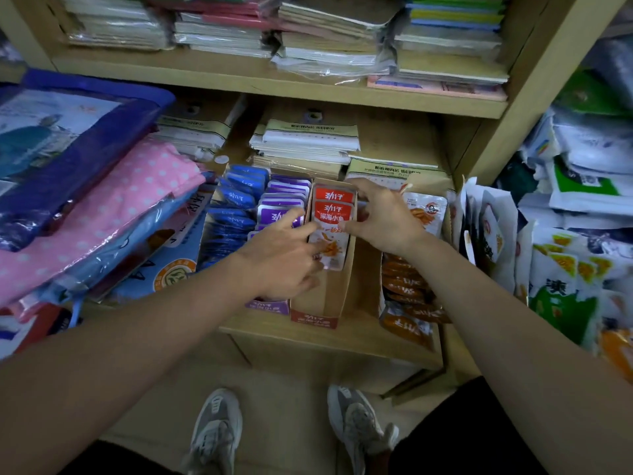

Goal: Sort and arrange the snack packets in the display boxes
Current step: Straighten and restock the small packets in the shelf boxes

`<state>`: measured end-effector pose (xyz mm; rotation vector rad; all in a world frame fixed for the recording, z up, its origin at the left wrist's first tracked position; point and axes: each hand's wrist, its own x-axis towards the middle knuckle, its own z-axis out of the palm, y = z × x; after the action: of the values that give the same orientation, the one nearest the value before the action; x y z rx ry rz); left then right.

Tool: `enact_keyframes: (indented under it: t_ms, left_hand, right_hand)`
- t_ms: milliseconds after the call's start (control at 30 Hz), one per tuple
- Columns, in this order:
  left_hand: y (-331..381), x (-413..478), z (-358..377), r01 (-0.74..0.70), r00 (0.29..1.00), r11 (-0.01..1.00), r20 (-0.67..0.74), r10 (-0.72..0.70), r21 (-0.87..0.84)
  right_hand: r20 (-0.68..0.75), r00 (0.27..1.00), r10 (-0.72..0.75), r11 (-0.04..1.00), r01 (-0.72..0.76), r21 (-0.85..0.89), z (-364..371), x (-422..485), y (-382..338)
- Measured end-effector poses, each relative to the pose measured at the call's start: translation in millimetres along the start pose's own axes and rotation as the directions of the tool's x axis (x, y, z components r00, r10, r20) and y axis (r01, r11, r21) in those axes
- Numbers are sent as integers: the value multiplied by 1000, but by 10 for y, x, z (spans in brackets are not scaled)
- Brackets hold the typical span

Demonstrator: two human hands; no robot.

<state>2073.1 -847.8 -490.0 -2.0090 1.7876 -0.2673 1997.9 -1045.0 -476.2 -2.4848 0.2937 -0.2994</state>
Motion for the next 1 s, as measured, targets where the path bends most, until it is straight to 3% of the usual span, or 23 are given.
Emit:
enact_keyframes:
  t_ms: [167, 500, 633, 767, 833, 933, 1000]
  left_hand:
    - [30, 32, -55, 75, 996, 995, 44, -78, 58]
    - [76, -97, -4, 66, 990, 993, -120, -77, -97]
    - [74, -201, -46, 32, 967, 969, -237, -92, -245]
    - [133, -382, -152, 4, 888, 925, -423, -178, -381]
    - [207, -456, -248, 18, 857, 893, -453, -246, -450]
    - [398, -538, -429, 14, 832, 818, -447, -329, -575]
    - [557, -546, -548, -1, 864, 770, -389, -321, -639]
  right_hand:
    - [-5, 1000, -13, 1000, 13, -8, 4, -1, 16]
    - [-44, 999, -5, 999, 4, -35, 30, -67, 44]
    - [-181, 982, -57, 992, 36, -119, -103, -168, -34]
    - [-398, 881, -256, 961, 189, -200, -435, -407, -113]
    - [-385, 870, -308, 947, 242, -209, -560, -616, -131]
    - [-277, 913, -299, 945, 243, -218, -671, -1021, -131]
    - [-174, 955, -241, 950, 195, -245, -709, -1281, -124]
